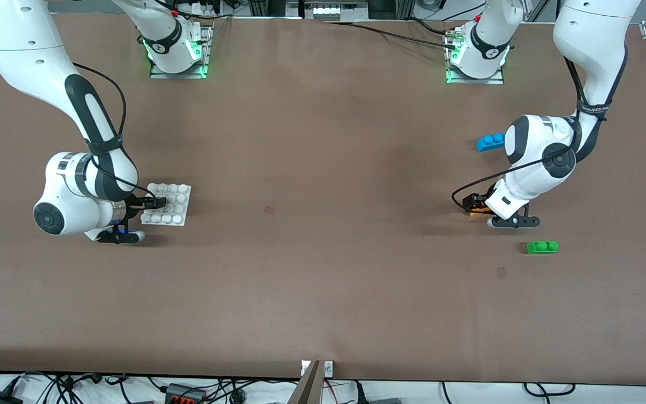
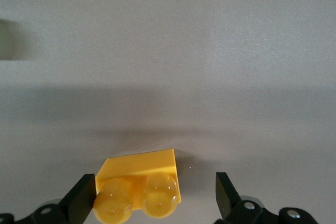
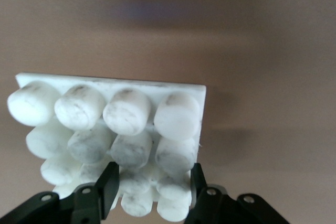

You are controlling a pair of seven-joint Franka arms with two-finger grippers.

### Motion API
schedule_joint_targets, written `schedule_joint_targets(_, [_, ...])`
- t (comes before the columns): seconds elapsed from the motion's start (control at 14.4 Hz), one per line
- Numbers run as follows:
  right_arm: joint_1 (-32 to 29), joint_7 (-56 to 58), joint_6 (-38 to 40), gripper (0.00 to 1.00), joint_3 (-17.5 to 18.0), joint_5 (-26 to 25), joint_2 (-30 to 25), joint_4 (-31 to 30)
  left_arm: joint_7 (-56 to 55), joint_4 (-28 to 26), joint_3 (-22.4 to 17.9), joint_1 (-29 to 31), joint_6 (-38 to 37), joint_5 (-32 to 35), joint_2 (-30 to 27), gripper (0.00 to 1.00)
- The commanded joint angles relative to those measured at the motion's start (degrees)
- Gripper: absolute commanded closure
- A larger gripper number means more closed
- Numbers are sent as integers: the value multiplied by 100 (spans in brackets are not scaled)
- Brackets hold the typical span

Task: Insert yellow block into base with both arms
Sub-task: 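Grasp the yellow block with the left gripper while the right gripper grasps the base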

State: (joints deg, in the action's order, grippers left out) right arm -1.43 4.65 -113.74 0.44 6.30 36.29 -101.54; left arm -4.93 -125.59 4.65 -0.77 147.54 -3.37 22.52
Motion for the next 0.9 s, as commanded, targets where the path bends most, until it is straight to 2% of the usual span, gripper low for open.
schedule_joint_targets(0.0, [-15,80,-87,50,44,38,123,-32,245,-71,-17,15,117,-32,24,0])
schedule_joint_targets(0.14, [3,62,-78,49,61,55,124,-32,422,-62,-26,59,117,-32,24,0])
schedule_joint_targets(0.42, [46,-34,-51,49,508,73,115,-15,546,-71,-26,139,109,-32,15,0])
schedule_joint_targets(0.55, [230,-52,-104,49,562,90,150,-15,546,-71,-26,139,109,-32,33,0])
schedule_joint_targets(0.62, [318,-69,-104,49,554,282,176,-6,546,-71,-26,139,109,-32,33,0])
schedule_joint_targets(0.76, [520,-122,-122,48,554,1080,272,46,546,-71,-26,139,109,-32,68,1])
schedule_joint_targets(0.83, [634,-122,-139,48,554,1267,343,134,546,-71,-26,139,109,-32,77,4])
